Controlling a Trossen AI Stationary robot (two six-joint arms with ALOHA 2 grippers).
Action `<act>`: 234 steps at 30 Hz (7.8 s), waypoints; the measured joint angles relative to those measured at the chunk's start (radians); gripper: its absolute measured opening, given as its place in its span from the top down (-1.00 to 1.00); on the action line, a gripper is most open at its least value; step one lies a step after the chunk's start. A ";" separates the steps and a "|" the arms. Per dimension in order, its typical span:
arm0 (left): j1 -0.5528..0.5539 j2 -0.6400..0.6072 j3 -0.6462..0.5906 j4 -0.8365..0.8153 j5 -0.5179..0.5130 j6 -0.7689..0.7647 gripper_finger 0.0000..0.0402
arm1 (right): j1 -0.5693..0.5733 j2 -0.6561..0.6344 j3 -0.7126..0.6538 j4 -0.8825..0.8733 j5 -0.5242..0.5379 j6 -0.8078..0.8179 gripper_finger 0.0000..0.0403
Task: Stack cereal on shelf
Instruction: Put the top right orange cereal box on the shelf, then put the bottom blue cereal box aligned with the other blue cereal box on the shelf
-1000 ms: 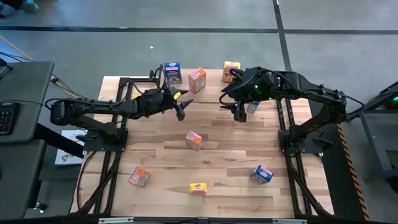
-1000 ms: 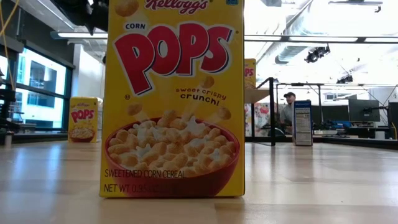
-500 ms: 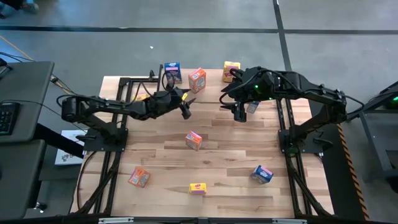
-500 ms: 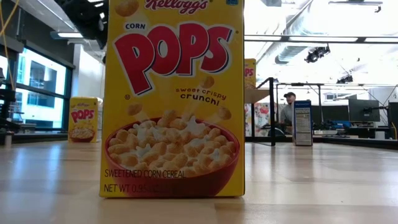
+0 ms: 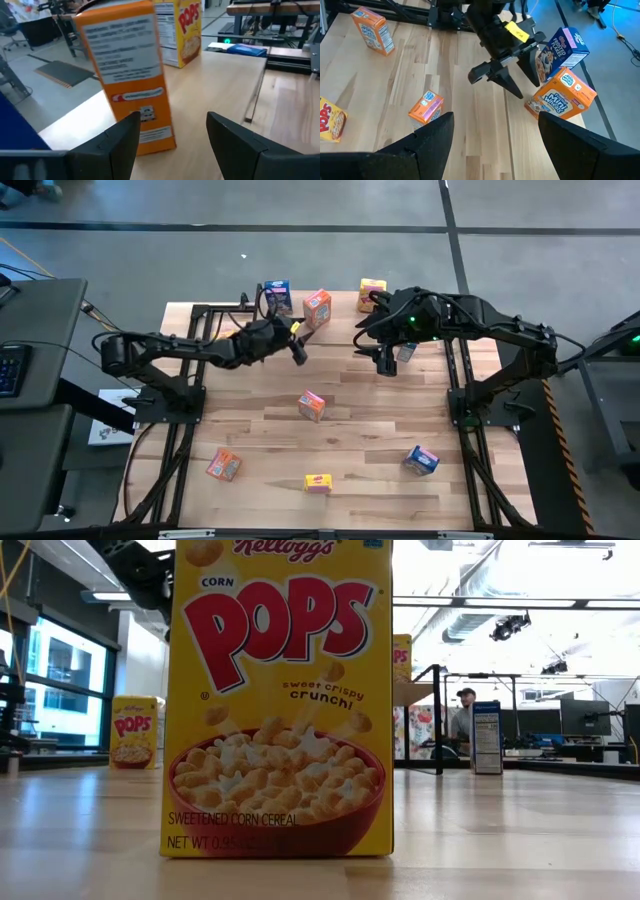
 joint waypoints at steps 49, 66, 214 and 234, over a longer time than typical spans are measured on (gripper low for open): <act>0.010 0.060 0.038 0.073 -0.097 -0.044 -0.08 | 0.000 0.000 0.000 0.000 0.001 -0.003 -0.40; -0.044 0.060 0.038 0.073 0.005 -0.037 -0.08 | 0.000 0.000 0.000 0.000 0.001 0.014 -0.40; -0.376 -0.573 0.044 -1.087 -0.094 -0.246 -0.08 | 0.740 0.001 -0.355 -0.449 0.114 1.551 -0.40; -0.374 -0.573 0.044 -1.039 -0.093 -0.200 -0.08 | 0.906 0.001 -0.355 -0.432 0.184 1.733 -0.40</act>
